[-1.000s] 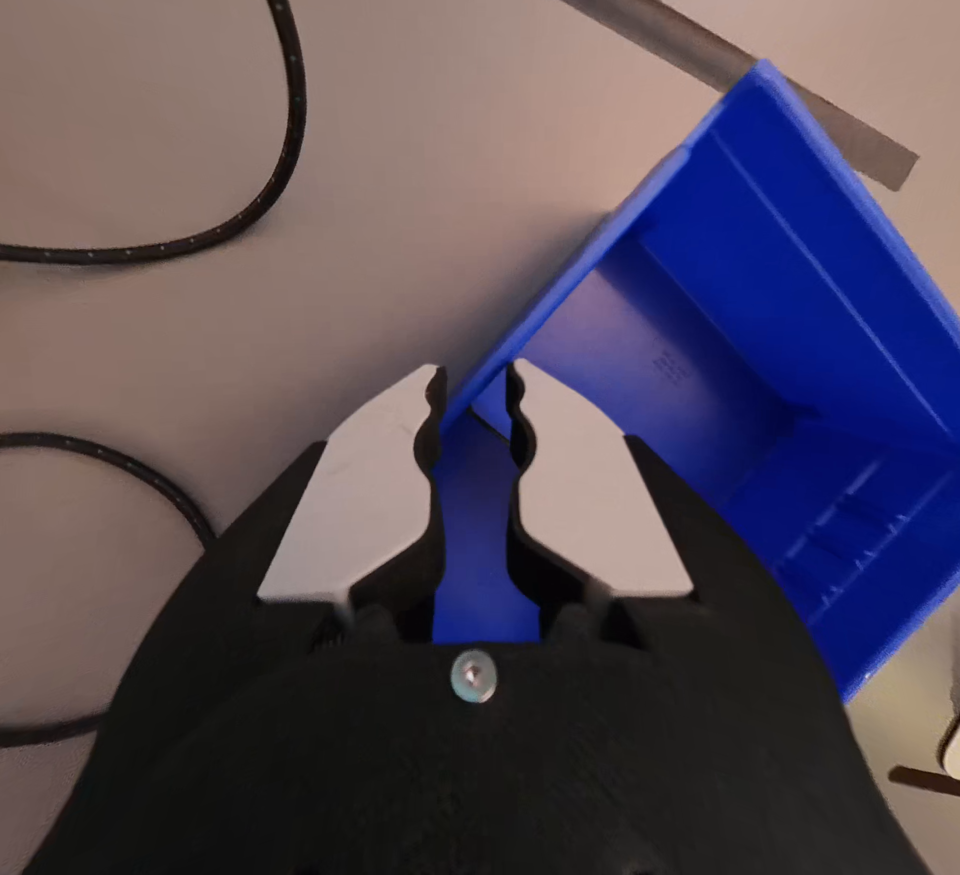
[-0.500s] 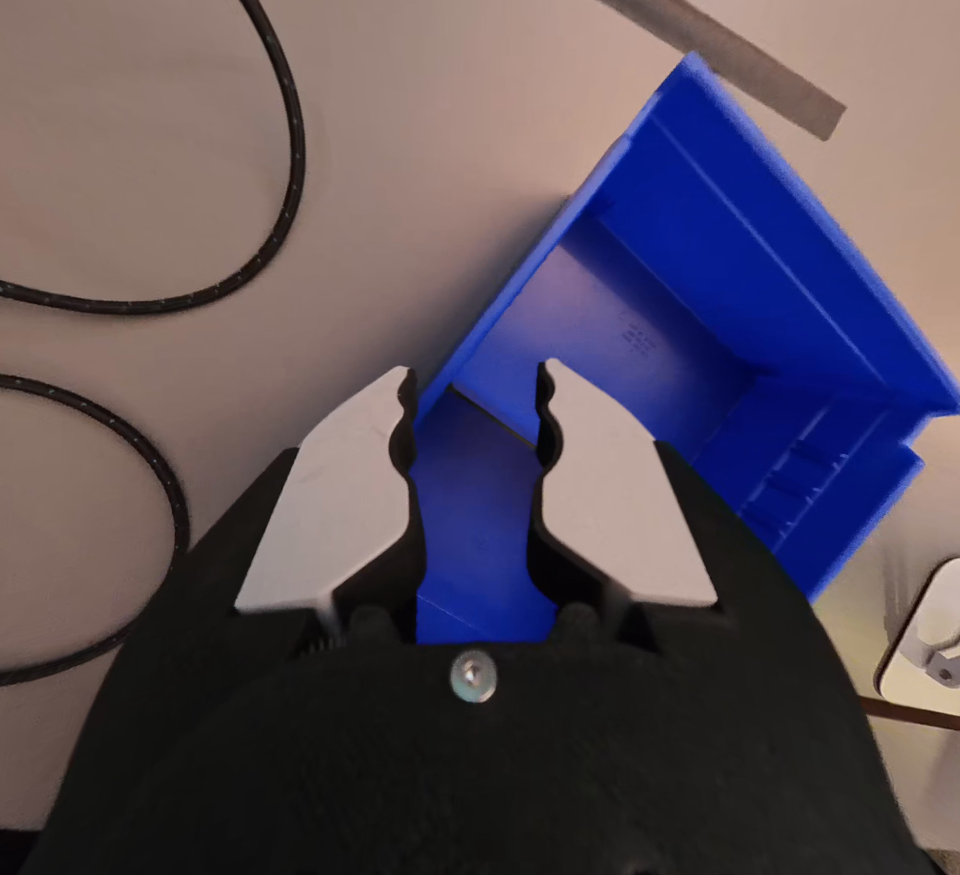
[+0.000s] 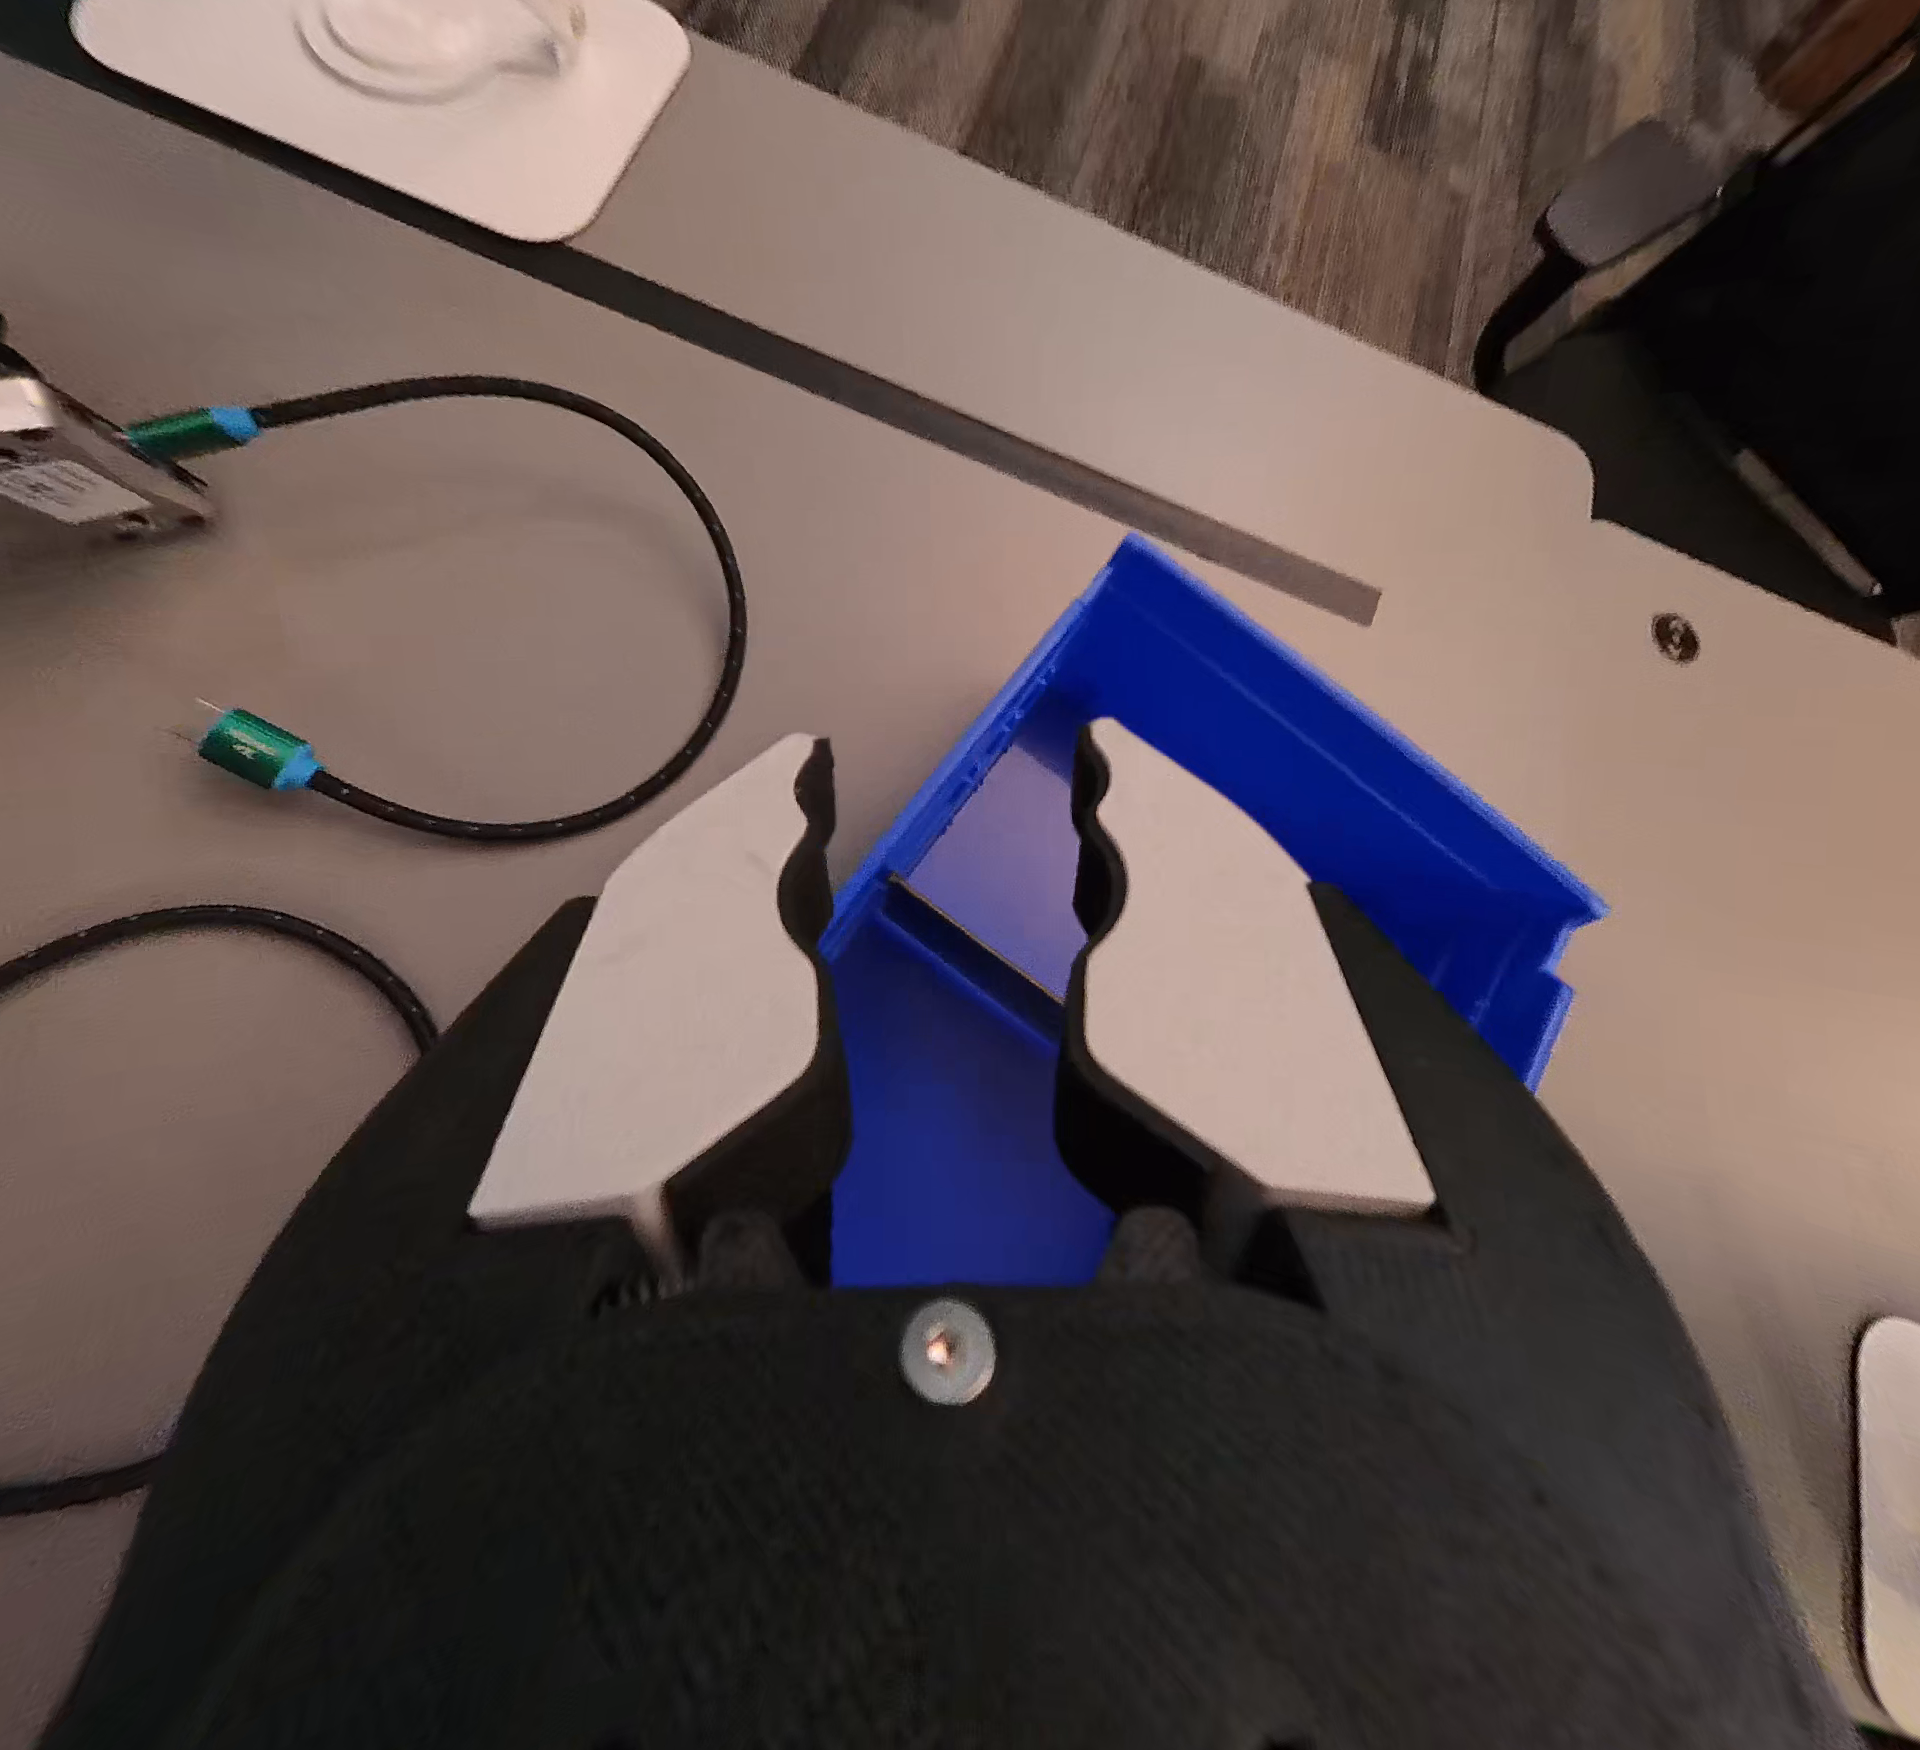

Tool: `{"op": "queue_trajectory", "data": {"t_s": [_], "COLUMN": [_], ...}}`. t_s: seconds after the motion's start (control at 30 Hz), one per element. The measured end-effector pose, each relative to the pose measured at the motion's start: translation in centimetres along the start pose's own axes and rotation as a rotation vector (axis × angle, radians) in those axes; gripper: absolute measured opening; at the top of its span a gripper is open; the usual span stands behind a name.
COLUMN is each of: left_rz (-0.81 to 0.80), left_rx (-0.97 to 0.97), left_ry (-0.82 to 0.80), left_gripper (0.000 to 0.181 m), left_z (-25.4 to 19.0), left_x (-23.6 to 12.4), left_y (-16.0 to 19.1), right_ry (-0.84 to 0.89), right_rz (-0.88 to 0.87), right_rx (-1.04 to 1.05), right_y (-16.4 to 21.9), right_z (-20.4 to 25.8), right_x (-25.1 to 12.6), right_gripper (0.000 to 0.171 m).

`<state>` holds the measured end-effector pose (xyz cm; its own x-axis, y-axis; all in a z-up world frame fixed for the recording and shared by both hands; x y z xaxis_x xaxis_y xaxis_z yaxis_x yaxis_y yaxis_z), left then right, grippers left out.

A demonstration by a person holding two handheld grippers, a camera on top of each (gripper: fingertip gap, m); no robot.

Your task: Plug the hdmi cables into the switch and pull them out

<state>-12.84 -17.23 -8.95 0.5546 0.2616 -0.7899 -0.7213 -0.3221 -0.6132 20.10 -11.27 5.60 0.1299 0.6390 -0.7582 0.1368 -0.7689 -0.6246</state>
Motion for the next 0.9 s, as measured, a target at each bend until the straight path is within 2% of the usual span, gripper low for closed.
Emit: {"op": "queue_trajectory", "data": {"t_s": [0.1, 0.17, 0.23, 0.27, 0.3, 0.37, 0.47, 0.53, 0.6, 0.67, 0.77, 0.9], "left_rz": [0.156, 0.201, 0.206, 0.217, 0.233, 0.27, 0.345, 0.337, 0.297, 0.261, 0.227, 0.207], "left_rx": [-0.018, -0.037, -0.042, -0.023, 0.003, 0.055, 0.151, 0.207, 0.248, 0.268, 0.279, 0.293], "left_ry": [-0.001, -0.02, -0.018, 0.002, 0.01, -0.028, -0.115, -0.189, -0.264, -0.337, -0.375, -0.402], "left_gripper": [0.073, 0.071, 0.06, 0.035, 0.021, 0.02, 0.019, 0.018, 0.017, 0.017, 0.017, 0.016], "left_z": [-1.5, -1.7, -1.7, -2.0, -2.0, -1.2, 0.6, 1.9, 3.0, 4.0, 4.3, 4.5], "left_x": [3.1, 3.9, 3.8, 3.8, 3.8, 3.7, 3.0, 1.7, 0.1, -1.6, -3.2, -4.2], "left_y": [2.2, 2.8, 2.7, 2.6, 2.5, 2.4, 2.3, 1.6, 0.6, -0.1, -0.6, -0.6], "right_ry": [-0.005, -0.003, 0.0, 0.001, 0.003, -0.018, -0.163, -0.378, -0.646, -0.828, -0.946, -0.885], "right_rz": [-0.045, -0.058, -0.063, -0.066, -0.072, -0.098, -0.211, -0.33, -0.404, -0.4, -0.365, -0.422], "right_rx": [-0.025, -0.034, -0.053, -0.068, -0.085, -0.15, -0.404, -0.689, -0.945, -1.054, -1.125, -1.243], "right_y": [-0.5, -0.7, -0.8, -0.9, -1.1, -1.7, -3.3, -3.1, -1.2, -0.1, 0.9, 1.7], "right_z": [0.7, 1.0, 1.3, 1.6, 1.9, 3.2, 8.1, 13.8, 19.3, 23.6, 28.1, 31.2], "right_x": [-1.0, -1.4, -1.6, -1.7, -1.8, -1.7, -1.5, -1.4, -1.2, -0.5, 0.6, 1.3], "right_gripper": [0.046, 0.046, 0.046, 0.046, 0.046, 0.042, 0.041, 0.039, 0.039, 0.04, 0.045, 0.051]}}
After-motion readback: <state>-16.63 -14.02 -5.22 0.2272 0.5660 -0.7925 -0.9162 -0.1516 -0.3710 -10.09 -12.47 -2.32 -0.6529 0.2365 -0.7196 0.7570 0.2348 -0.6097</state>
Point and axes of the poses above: each gripper's, where its closed fingertips meet, x out along the fingers, y out of its underside, z = x × y across the jaws, the point moved 3 cm from there along -x, back along the fingers, and after that the axes turned 9 degrees about z, right-handed, at the moved point
